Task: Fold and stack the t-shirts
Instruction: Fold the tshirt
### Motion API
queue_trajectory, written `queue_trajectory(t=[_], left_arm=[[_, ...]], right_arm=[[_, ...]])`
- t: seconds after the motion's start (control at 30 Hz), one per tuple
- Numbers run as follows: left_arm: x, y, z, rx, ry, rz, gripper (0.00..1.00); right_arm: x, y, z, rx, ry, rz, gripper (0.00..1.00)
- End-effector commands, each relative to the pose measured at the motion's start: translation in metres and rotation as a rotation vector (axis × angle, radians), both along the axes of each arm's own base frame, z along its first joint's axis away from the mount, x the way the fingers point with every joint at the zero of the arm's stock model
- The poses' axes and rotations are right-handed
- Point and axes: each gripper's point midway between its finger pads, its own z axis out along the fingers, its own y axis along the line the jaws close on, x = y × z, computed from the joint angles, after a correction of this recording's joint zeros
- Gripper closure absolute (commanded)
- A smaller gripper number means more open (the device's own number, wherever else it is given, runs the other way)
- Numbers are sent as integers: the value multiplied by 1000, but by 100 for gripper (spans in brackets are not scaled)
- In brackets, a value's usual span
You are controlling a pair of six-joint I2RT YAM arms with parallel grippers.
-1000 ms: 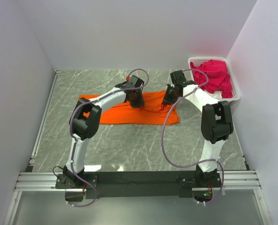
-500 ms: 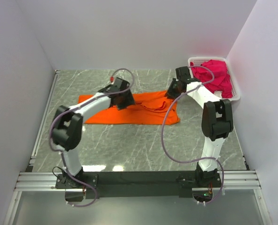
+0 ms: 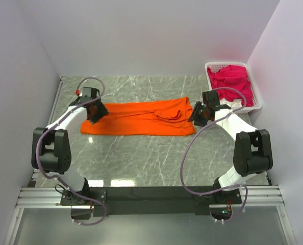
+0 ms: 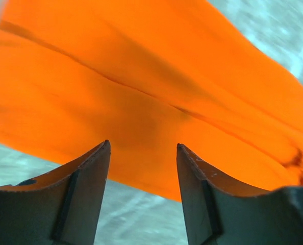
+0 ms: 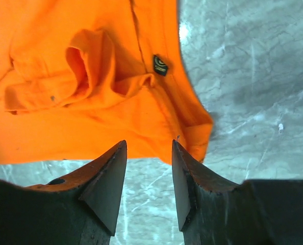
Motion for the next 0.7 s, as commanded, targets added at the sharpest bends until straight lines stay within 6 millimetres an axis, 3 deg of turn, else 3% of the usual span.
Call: queue_trajectory(t=[0.0, 0.13, 0.23, 0.33, 0.37, 0.47, 0.67], left_arm=[[-3, 28, -12, 57, 38, 1, 41], [-6, 51, -35, 81, 105, 34, 43], [-14, 55, -52, 74, 156, 41, 44], [-25, 64, -65, 69, 205, 75, 46], [-28, 65, -68, 67, 217, 85, 46], [-40, 65, -80, 37, 254, 97, 47], [-69, 64, -92, -3, 304, 114, 47]], right_arm=[[2, -3, 1, 5, -53, 35, 52], [-3, -8, -17, 17, -29, 29, 52], [-9, -18, -34, 22, 12, 2, 57], [-18, -31, -50, 36, 45, -46, 74], [-21, -33, -53, 41, 52, -58, 84], [-31, -41, -62, 39, 82, -79, 99], [-47, -64, -76, 25, 137, -176, 100]])
